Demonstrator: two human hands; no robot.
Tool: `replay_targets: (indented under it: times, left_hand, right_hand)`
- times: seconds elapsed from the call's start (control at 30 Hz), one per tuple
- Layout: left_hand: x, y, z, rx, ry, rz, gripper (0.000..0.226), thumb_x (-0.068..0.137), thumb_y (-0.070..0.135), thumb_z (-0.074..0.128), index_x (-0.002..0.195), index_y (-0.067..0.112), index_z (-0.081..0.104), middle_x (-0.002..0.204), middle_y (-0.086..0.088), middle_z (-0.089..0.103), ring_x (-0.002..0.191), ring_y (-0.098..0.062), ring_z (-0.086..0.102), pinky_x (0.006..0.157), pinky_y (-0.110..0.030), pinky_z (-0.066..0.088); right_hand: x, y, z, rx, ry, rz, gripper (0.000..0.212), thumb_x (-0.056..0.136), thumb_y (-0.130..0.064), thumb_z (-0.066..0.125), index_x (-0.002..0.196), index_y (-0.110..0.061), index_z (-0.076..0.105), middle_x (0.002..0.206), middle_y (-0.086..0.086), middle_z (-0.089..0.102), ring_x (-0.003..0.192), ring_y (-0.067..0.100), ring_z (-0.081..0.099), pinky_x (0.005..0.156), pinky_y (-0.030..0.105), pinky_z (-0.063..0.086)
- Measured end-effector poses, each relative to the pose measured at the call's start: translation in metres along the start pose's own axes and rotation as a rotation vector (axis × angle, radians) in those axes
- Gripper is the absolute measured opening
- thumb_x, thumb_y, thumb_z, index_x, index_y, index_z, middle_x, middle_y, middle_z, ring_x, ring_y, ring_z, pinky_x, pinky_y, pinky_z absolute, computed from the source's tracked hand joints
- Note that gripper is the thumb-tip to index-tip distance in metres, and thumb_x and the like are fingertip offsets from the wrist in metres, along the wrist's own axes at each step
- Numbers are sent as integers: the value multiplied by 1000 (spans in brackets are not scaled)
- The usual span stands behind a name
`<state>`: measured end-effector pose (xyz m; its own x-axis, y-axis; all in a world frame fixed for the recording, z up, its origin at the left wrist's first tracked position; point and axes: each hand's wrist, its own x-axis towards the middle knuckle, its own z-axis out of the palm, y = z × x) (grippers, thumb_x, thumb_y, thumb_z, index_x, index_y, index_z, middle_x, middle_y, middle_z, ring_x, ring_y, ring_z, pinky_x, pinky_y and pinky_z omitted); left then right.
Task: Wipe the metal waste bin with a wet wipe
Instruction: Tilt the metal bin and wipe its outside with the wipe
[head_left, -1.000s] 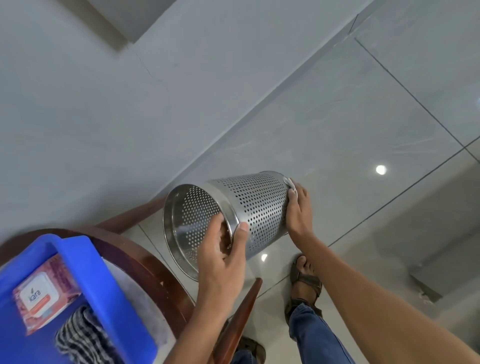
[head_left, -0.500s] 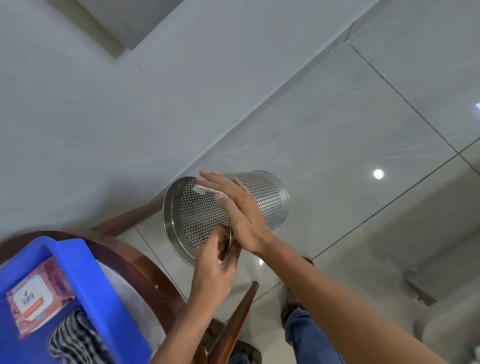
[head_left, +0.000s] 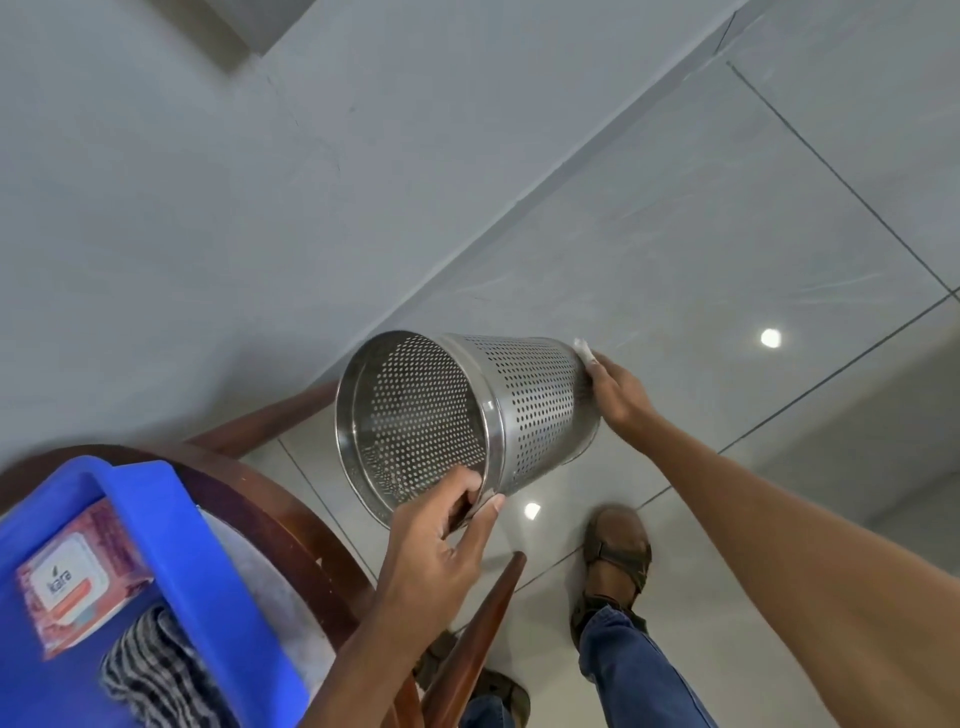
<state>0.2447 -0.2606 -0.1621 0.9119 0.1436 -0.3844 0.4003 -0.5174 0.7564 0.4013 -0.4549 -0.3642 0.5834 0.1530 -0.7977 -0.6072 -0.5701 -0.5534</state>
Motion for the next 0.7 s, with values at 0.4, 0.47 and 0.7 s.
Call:
replay_targets:
  times: [0.4,0.47,0.7]
  left_hand:
    - [58,-30,19,218,-104,41,39,103,11,68,86,34,41,69,18,42,61,-2,44,57,-16,35]
    - [67,-35,20,264,-113,52,40,102,9,68,89,34,40,68,17,43,60,1,46,56,-16,35]
    - [90,-53,29,373,-178,38,17,100,1,65,91,10,53,73,3,51,64,-19,45,61,-28,33]
  right_hand:
    - [-19,26,8,-224,134,177,47,113,-23,34,118,5,72,123,32,66,125,47,58,107,48,49]
    - [-18,29,9,-143,159,203,41,112,-25,37,98,-2,68,101,22,67,105,42,64,83,41,49]
    - [-16,23,5,56,163,236,31,111,-22,49,115,-3,73,81,3,62,66,17,51,56,29,39]
